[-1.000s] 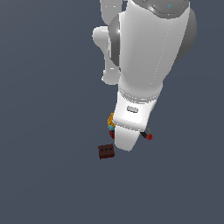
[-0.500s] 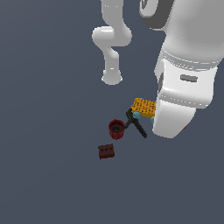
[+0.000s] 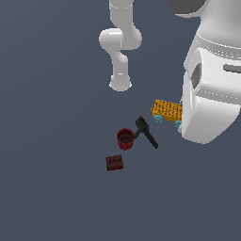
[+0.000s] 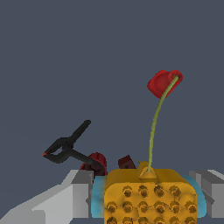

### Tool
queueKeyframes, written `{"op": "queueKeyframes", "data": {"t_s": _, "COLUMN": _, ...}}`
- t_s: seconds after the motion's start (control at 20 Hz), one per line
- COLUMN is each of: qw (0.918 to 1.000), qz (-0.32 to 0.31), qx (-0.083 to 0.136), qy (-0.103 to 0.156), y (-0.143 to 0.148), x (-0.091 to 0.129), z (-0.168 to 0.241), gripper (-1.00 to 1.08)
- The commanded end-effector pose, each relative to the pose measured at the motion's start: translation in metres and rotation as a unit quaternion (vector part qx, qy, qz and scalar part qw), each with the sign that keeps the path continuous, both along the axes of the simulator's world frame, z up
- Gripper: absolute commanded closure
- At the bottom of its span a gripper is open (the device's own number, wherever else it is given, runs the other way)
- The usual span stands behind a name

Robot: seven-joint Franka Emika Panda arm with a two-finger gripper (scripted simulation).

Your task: Pick up a designated object from a clutter of objects.

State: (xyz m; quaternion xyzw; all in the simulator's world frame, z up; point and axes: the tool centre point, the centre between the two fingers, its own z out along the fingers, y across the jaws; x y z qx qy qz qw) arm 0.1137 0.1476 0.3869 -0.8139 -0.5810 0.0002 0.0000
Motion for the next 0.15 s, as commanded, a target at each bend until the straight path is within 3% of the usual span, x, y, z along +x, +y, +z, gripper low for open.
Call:
{"op": "queueKeyframes", "data": {"t_s": 0.0, "qw": 1.0000, "qz": 0.000, "qx": 0.000, "qy": 0.000, "y": 0.0001, "x": 0.0006, "z": 0.0009, "gripper": 1.08}}
{"op": "queueKeyframes", "data": {"t_s": 0.1, "qw": 1.0000, "qz": 0.000, "qx": 0.000, "qy": 0.000, "y": -0.0006, "x": 0.0008, "z": 0.0003, "gripper": 1.08}}
